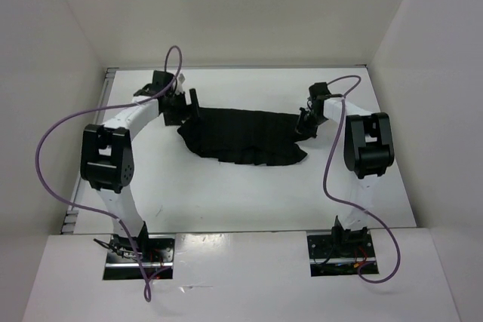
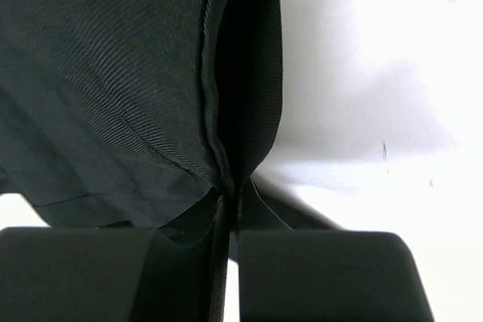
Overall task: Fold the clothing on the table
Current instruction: Fold the skirt
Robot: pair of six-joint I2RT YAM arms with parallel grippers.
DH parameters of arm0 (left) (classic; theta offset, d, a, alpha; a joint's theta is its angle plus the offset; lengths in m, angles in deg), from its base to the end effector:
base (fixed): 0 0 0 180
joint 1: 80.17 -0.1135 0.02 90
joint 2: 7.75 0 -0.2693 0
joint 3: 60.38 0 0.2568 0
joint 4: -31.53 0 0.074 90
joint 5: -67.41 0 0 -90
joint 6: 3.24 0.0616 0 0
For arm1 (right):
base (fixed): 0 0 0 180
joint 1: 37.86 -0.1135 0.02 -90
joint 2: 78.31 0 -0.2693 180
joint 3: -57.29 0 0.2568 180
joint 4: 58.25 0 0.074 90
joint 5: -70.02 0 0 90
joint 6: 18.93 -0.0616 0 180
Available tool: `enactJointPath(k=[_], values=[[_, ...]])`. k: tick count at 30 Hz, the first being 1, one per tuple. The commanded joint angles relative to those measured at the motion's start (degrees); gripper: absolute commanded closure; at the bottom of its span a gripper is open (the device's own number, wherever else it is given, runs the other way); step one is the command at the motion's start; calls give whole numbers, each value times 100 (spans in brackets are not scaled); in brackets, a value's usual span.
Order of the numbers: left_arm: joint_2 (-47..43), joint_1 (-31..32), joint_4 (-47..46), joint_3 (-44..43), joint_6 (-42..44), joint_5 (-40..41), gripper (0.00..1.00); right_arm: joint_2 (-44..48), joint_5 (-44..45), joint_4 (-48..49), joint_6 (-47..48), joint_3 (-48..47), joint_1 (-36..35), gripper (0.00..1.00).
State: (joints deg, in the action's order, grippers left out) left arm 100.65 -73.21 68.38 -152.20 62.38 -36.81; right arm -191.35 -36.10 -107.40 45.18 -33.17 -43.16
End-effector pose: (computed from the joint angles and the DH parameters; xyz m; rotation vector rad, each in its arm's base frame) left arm 0.4258 -0.0672 0.1884 -0.2814 2.5283 -0.5321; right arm 0.4010 0.0544 0.1362 0.4480 2.8316 0.5148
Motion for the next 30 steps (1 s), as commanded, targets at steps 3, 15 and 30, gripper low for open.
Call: enactJointPath(k=[3,15,30], values=[[-340,314,415,-1369,274,-212,5,-394,-312,-163,471,-356,11,100],[1508,1317,-22,-2769,171,-1074,100,-448,-313,-268,532,-576,11,100],[2721,1782,-110,-3490,-199,-1181,100,-500,-366,-426,638,-848,11,100]])
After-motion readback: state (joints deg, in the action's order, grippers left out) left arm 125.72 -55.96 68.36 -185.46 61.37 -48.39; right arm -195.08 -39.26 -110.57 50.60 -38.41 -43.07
